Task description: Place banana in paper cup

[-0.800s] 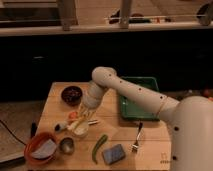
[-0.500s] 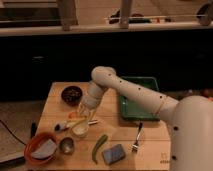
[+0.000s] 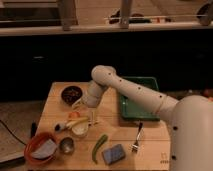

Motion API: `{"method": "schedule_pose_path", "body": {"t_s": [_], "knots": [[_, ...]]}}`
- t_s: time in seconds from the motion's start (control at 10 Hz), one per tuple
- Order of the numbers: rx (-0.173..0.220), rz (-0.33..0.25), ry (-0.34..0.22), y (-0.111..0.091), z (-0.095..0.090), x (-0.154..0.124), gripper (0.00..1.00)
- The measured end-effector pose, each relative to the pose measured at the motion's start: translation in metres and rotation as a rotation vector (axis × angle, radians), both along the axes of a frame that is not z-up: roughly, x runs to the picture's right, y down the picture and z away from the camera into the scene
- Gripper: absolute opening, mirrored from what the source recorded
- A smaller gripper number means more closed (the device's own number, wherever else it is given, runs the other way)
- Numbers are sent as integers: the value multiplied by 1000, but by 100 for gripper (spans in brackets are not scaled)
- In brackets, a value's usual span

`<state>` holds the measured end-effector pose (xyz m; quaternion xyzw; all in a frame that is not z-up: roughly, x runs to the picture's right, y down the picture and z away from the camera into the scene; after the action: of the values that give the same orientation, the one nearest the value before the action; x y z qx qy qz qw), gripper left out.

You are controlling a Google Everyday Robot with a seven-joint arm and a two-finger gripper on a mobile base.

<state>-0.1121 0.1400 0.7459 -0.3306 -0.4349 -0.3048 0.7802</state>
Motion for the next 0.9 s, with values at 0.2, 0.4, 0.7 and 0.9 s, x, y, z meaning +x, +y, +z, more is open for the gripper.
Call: {"method": "schedule_pose_path", "body": {"t_s": [0.2, 0.4, 0.7, 0.9], "knots": [[2, 5, -3, -2, 1, 2, 80], [1, 6, -3, -2, 1, 3, 80], [1, 5, -4, -2, 1, 3, 80], [1, 6, -4, -2, 1, 3, 80]]}}
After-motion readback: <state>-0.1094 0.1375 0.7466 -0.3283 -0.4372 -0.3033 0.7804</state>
